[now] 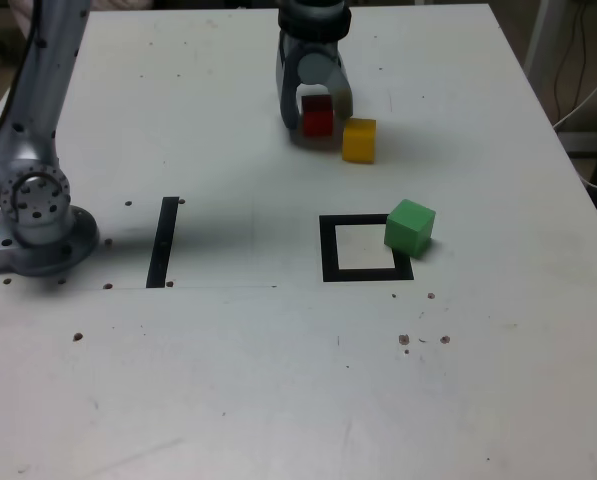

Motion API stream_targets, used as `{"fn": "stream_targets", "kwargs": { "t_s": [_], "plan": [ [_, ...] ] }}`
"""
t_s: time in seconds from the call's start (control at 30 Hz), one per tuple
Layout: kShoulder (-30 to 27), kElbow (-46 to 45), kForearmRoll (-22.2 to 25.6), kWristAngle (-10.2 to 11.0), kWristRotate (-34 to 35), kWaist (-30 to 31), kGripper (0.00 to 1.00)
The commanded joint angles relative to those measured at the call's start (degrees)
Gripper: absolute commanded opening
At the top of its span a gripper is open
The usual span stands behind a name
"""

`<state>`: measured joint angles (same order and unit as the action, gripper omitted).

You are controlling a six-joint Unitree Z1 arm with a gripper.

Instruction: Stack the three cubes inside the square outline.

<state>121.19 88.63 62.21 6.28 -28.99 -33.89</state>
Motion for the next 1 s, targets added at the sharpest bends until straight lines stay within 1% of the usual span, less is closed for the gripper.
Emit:
{"fn": "stream_targets", "kwargs": {
  "t_s": [0.0, 0.13, 0.27, 0.43, 0.63, 0.77, 0.9, 0.97],
  "plan": [
    [-0.1, -0.2, -0.5, 0.0, 0.1, 0.1, 0.36],
    [-0.3, -0.4, -0.9, -0.2, 0.2, 0.1, 0.29],
    [-0.9, -0.7, -0.9, -0.5, 0.2, 0.1, 0.26],
    [-2.9, -1.1, -0.3, -0.4, 0.2, 0.1, 0.24],
    [-8.0, -1.9, 1.7, -0.4, 0.7, 1.1, 0.24],
    [-11.8, -2.7, 3.5, 0.2, 2.5, 3.7, 0.24],
    [-14.9, -5.1, 4.6, 1.2, 6.4, 9.1, 0.24],
    [-15.7, -6.2, 5.0, 1.3, 8.7, 12.4, 0.24]
  ]
}}
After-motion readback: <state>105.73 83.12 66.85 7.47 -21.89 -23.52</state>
